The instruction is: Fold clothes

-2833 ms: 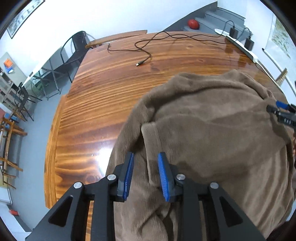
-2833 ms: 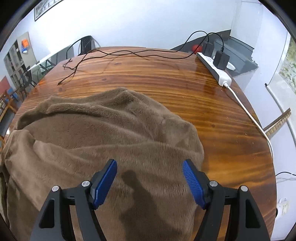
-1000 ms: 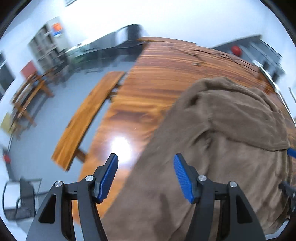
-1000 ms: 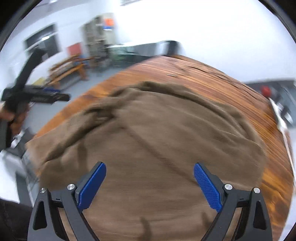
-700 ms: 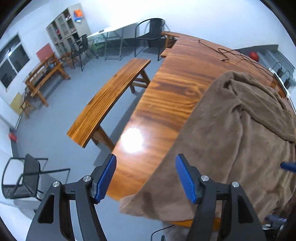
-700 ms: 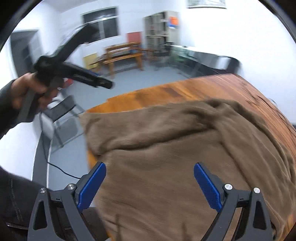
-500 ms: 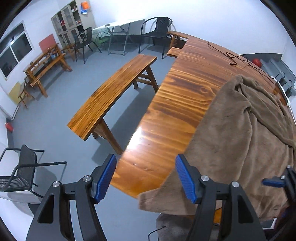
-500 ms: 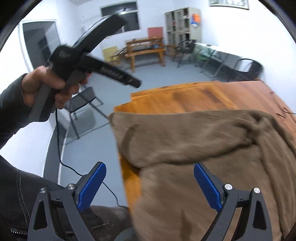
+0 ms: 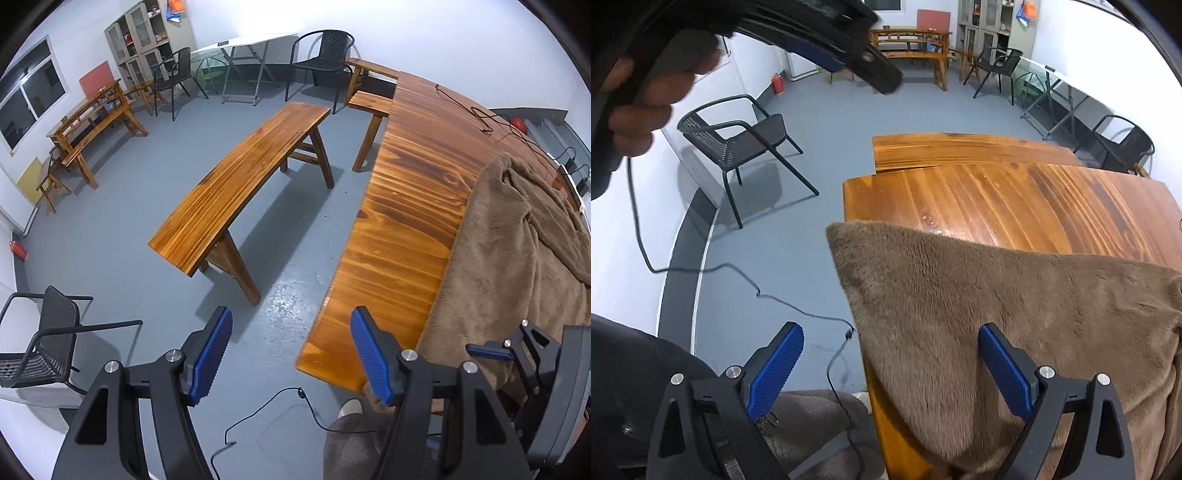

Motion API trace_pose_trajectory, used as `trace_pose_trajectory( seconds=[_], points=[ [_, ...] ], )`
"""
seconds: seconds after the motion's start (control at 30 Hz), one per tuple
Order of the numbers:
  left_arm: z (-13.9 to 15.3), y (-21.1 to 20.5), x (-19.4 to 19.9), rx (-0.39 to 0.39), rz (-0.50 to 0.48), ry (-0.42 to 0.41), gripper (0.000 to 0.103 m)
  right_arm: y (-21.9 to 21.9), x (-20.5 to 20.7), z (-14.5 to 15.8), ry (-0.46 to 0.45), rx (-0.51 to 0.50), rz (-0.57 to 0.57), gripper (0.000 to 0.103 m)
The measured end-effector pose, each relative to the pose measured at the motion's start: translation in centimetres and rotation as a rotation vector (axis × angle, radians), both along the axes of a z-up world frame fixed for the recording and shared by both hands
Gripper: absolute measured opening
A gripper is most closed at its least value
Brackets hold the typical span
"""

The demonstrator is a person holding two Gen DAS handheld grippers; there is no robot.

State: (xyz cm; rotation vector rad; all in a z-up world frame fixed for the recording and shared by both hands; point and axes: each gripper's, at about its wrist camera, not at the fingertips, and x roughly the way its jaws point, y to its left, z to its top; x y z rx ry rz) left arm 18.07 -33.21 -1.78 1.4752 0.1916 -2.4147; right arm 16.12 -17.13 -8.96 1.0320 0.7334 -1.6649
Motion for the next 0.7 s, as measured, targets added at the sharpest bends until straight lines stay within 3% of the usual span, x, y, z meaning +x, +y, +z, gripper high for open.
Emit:
trace_pose_trajectory(
  seconds=[0.07, 0.23, 0.33, 0.53, 0.7],
  points=[
    [-0.1, -0.7, 0.1, 0.008, 0.01, 0.003, 0.071, -0.8, -0.7, -0.3, 0.009, 0.018, -0.009, 0.092],
    [-0.4, -1.7, -0.3, 0.028, 0.007, 0.006, 0.071, -1.1, -3.3, -0.6, -0.008, 0.022, -0.075, 0.045],
    [-0.5, -1.5, -1.0, 0.039, -0.001, 0.011, 0.071, -0.3, -5.2, 0.1, -0.056, -0.015, -0.138, 0.026],
    [-0.3, -0.2, -2.7, 0.059, -0.032, 0.025, 0.071, 2.7, -9.8, 6.0, -0.057, -0.208, -0.298, 0.01],
    [-0.2, 3.1, -5.0, 0.066, -0.104, 0.035, 0.072, 9.5, -14.9, 12.4, 0.008, -0.375, -0.513, 0.01]
  ],
)
